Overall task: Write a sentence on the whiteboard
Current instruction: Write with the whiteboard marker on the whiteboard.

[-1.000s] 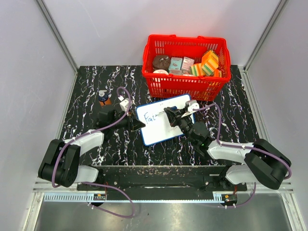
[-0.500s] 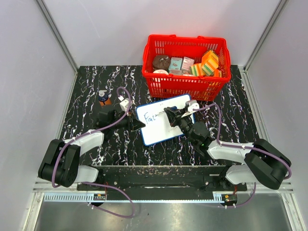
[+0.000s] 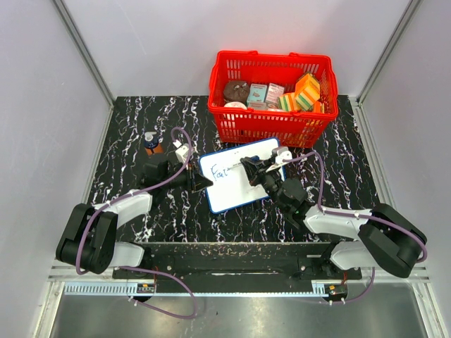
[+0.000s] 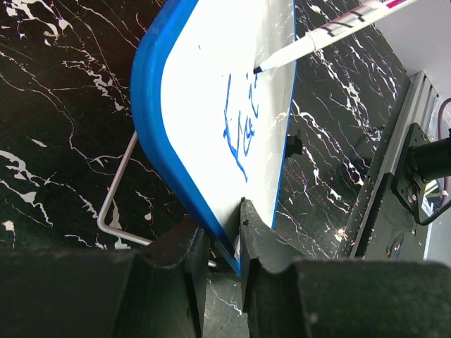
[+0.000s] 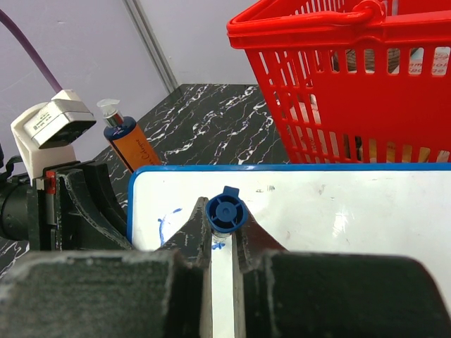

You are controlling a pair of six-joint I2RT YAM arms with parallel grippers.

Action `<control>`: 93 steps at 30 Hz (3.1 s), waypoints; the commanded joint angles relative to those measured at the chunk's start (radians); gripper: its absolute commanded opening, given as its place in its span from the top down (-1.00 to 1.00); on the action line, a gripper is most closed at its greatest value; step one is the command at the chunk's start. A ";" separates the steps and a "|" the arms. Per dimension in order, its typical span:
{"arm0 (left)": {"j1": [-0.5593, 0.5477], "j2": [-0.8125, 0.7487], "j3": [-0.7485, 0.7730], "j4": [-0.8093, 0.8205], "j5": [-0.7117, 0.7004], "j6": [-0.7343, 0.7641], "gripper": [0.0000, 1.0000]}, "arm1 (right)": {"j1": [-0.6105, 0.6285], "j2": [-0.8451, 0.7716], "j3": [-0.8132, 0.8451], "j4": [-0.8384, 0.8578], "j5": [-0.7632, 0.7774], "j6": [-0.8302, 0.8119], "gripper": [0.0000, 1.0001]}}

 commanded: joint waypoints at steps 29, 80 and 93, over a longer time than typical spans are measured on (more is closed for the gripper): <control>0.005 0.007 0.013 -0.004 -0.100 0.142 1.00 | 0.002 -0.053 -0.052 -0.030 0.034 0.014 1.00; 0.005 0.009 0.014 -0.002 -0.097 0.142 1.00 | -0.052 -0.111 0.065 -0.110 -0.008 -0.003 1.00; 0.005 0.006 0.013 -0.004 -0.102 0.141 1.00 | -0.053 -0.116 0.048 -0.100 -0.006 0.005 1.00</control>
